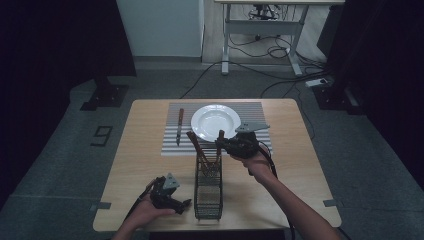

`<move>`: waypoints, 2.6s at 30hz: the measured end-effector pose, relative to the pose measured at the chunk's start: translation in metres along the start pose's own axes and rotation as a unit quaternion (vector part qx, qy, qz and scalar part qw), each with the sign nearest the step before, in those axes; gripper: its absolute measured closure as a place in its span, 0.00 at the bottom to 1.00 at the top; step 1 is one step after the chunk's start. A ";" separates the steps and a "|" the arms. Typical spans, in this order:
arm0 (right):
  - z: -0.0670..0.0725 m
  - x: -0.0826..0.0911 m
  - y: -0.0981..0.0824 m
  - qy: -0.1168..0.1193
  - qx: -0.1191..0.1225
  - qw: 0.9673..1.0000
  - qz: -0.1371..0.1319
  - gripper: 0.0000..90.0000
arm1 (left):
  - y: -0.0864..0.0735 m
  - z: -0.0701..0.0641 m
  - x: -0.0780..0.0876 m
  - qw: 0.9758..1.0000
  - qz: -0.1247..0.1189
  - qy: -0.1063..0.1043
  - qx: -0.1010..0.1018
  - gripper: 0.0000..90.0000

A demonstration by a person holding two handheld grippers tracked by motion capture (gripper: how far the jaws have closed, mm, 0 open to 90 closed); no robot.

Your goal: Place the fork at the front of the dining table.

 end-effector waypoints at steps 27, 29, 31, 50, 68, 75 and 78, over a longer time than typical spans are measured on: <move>0.006 0.050 0.053 0.005 0.010 0.995 -0.099 0.89 | 0.000 0.000 0.000 1.000 0.000 -0.002 -0.001 0.00; 0.003 0.057 0.058 0.000 0.010 0.994 -0.110 0.89 | 0.000 0.000 0.000 1.000 0.000 -0.002 -0.001 0.00; 0.000 0.062 0.062 -0.004 0.010 0.993 -0.118 0.89 | 0.000 0.000 0.000 1.000 0.000 -0.002 -0.002 0.00; -0.021 0.078 0.066 -0.029 -0.001 0.991 -0.131 0.89 | 0.000 0.000 0.000 1.000 0.000 -0.001 -0.002 0.00; -0.042 0.084 0.062 -0.070 0.003 0.990 -0.119 0.89 | 0.000 0.000 0.000 1.000 0.000 -0.002 -0.002 0.00; -0.058 0.083 0.053 -0.092 -0.003 0.990 -0.107 0.89 | 0.000 0.000 0.000 1.000 0.000 -0.002 -0.002 0.00; -0.065 0.082 0.050 -0.100 -0.004 0.990 -0.101 0.89 | 0.000 0.000 0.000 1.000 0.000 -0.002 -0.002 0.00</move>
Point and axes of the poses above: each handheld gripper's, and its own axes: x roughly backward along the jaws, y roughly out of its top, z roughly to its left, the point moved 8 cm from there along -x, roughly forward along the jaws, and after that the axes turned 5 degrees about -z, right-handed, at the moved point
